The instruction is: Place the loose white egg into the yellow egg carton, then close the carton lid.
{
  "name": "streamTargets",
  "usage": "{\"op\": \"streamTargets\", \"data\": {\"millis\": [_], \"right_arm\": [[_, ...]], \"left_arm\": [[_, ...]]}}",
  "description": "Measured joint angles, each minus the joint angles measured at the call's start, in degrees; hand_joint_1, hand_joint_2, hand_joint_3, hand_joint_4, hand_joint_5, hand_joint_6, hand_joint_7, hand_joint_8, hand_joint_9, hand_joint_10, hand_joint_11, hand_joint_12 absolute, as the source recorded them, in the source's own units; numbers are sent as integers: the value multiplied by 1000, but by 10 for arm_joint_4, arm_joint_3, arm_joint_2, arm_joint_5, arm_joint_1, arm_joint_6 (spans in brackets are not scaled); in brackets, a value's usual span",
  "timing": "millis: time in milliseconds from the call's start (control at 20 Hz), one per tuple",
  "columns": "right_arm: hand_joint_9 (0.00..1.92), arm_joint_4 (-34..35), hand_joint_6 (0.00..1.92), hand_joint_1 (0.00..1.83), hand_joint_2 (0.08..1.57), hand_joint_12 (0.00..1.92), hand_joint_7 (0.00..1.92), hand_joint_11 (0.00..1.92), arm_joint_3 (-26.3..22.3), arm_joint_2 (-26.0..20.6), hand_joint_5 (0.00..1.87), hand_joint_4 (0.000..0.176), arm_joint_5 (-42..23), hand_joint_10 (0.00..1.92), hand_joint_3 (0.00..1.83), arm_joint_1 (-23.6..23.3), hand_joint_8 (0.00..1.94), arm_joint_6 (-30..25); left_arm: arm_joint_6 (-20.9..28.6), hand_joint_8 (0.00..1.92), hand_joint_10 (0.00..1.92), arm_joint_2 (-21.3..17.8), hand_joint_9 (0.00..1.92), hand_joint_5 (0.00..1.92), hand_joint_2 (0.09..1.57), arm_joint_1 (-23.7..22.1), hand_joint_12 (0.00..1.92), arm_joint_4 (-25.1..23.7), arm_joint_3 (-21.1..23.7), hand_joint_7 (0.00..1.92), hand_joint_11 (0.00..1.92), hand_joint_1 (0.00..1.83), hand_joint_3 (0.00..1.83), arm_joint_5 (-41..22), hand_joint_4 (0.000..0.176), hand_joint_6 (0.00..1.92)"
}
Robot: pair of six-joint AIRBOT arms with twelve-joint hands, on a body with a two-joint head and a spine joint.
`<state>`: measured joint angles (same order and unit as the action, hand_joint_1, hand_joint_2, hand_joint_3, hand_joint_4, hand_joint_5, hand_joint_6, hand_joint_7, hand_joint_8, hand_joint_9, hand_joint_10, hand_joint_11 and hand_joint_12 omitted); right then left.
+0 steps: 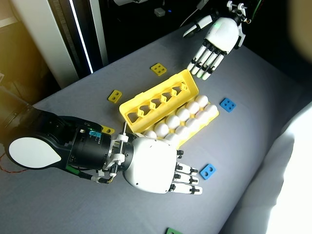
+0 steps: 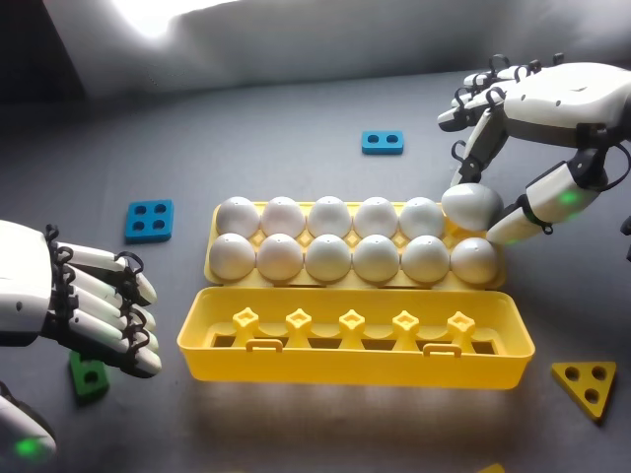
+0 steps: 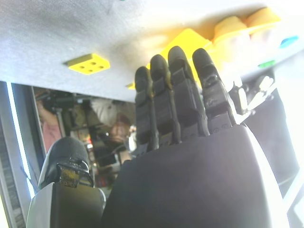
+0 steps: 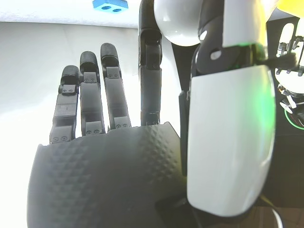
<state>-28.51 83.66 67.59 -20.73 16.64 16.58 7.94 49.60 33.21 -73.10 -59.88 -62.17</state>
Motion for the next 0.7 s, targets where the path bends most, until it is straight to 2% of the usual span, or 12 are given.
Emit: {"op": "streamTargets", "data": {"millis": [50, 100, 200, 250, 300, 350, 400, 450, 550, 700], "right_arm": [[186, 0, 584, 1075, 1011, 54, 305, 0, 0, 0, 1206, 176, 0, 0, 0, 0, 2, 0], [189, 0, 231, 957, 923, 57, 310, 0, 0, 0, 1044, 136, 0, 1, 0, 0, 1, 0], [189, 0, 231, 957, 923, 57, 310, 0, 0, 0, 1044, 136, 0, 1, 0, 0, 1, 0], [187, 0, 80, 888, 886, 64, 304, 0, 0, 0, 1008, 142, 0, 0, 0, 0, 0, 0], [186, 0, 30, 839, 877, 66, 289, 0, 0, 0, 961, 156, 0, 0, 0, 0, 0, 0], [174, 0, 6, 803, 875, 32, 266, 0, 0, 0, 913, 161, 0, 0, 0, 0, 0, 0], [176, 0, 0, 791, 864, 30, 262, 5, 0, 0, 891, 149, 0, 1, 0, 0, 1, 0], [165, 0, 0, 757, 866, 36, 245, 7, 0, 0, 834, 156, 1, 0, 0, 0, 0, 0], [150, 0, 0, 727, 864, 44, 212, 1, 0, 0, 753, 158, 1, 1, 0, 0, 0, 0], [149, 0, 0, 729, 849, 54, 202, 1, 0, 0, 641, 152, 0, 0, 0, 0, 0, 0]], "left_arm": [[0, 1, 1, 0, 362, 436, 1141, 0, 569, 0, 1, 426, 0, 0, 0, 0, 0, 1], [0, 4, 5, 0, 371, 439, 1146, 0, 571, 0, 1, 433, 0, 0, 0, 0, 0, 2], [0, 4, 5, 0, 371, 439, 1146, 0, 571, 0, 1, 433, 0, 0, 0, 0, 0, 2], [0, 2, 3, 0, 368, 430, 1146, 0, 572, 0, 1, 430, 0, 0, 0, 0, 0, 0], [0, 3, 4, 0, 376, 433, 1143, 0, 599, 0, 1, 437, 0, 0, 0, 0, 0, 1], [0, 3, 5, -1, 383, 440, 1143, 0, 621, 0, 1, 441, 0, 0, 0, 0, 0, 3], [0, 0, 1, -1, 378, 440, 1144, 0, 606, 0, 1, 435, 0, 0, 0, 0, 0, 1], [0, 2, 3, -1, 384, 441, 1143, 0, 621, 0, 1, 441, 0, 0, 0, 0, 0, 1], [0, 3, 3, -1, 386, 442, 1140, 0, 627, 0, 1, 445, 0, 0, 0, 0, 0, 1], [0, 0, 0, -1, 374, 423, 1136, 0, 603, 0, 1, 433, 0, 0, 0, 0, 0, 0]]}}
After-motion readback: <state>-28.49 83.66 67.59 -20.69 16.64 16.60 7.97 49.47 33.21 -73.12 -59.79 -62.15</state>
